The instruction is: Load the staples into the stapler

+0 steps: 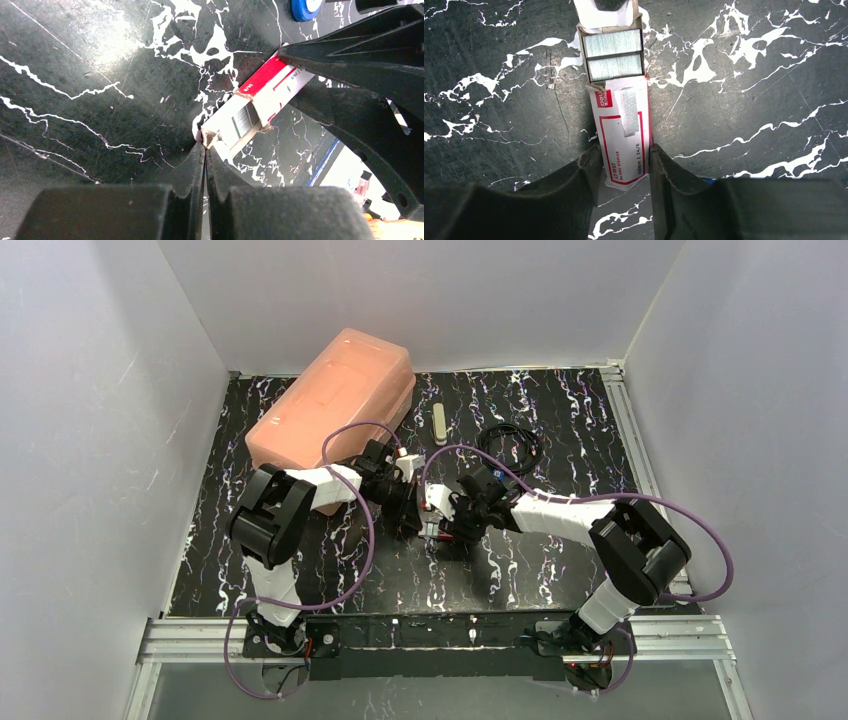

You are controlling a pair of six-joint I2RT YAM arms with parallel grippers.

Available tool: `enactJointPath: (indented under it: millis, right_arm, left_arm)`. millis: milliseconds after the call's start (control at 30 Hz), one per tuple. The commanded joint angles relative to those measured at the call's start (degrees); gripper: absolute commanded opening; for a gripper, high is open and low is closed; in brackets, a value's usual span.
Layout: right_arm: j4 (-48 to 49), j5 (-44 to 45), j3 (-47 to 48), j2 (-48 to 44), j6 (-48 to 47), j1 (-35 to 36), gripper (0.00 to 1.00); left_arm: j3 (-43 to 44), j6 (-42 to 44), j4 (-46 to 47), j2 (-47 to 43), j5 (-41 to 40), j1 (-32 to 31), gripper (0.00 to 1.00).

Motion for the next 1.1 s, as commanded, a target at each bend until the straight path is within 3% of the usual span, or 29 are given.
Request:
enactJointPath:
  millis: [0, 267, 500, 600, 700, 1067]
  right_arm:
    - [-6.97, 3.92, -2.34, -0.28, -2.32, -0.32, 0.45]
    - [-7.91, 4.58, -3.14, -1.35, -3.66, -0.39, 0.45]
    - [-8.22, 3.22, -0.52, 0.4, -2.51, -0.32, 0.54]
    - [-8.35, 2.86, 0.62, -0.42, -1.86, -0.39, 0.69]
    - [-9.54, 2.18, 2.41, -2.0, -1.89, -0.38, 0.77]
    - [-16.96, -0.61, 11.07, -9.69, -10.35, -2.24, 0.79]
  left_arm:
    - [-0.97, 1.86, -2.48, -1.99, -1.47, 0.61, 0.0]
    - [-2.03, 3.46, -3.39, -4.35, -3.27, 0.78, 0.0]
    - [-0.88, 3.85, -3.66, -4.25, -2.39, 0.75, 0.01]
    - [0.13, 4.18, -4.2, -4.56, -1.75, 0.71, 0.17]
    - [0.9, 4.71, -4.57, -5.49, -1.01, 0.78, 0.35]
    - [5.11, 9.96, -8.63, -11.02, 4.98, 1.32, 0.63]
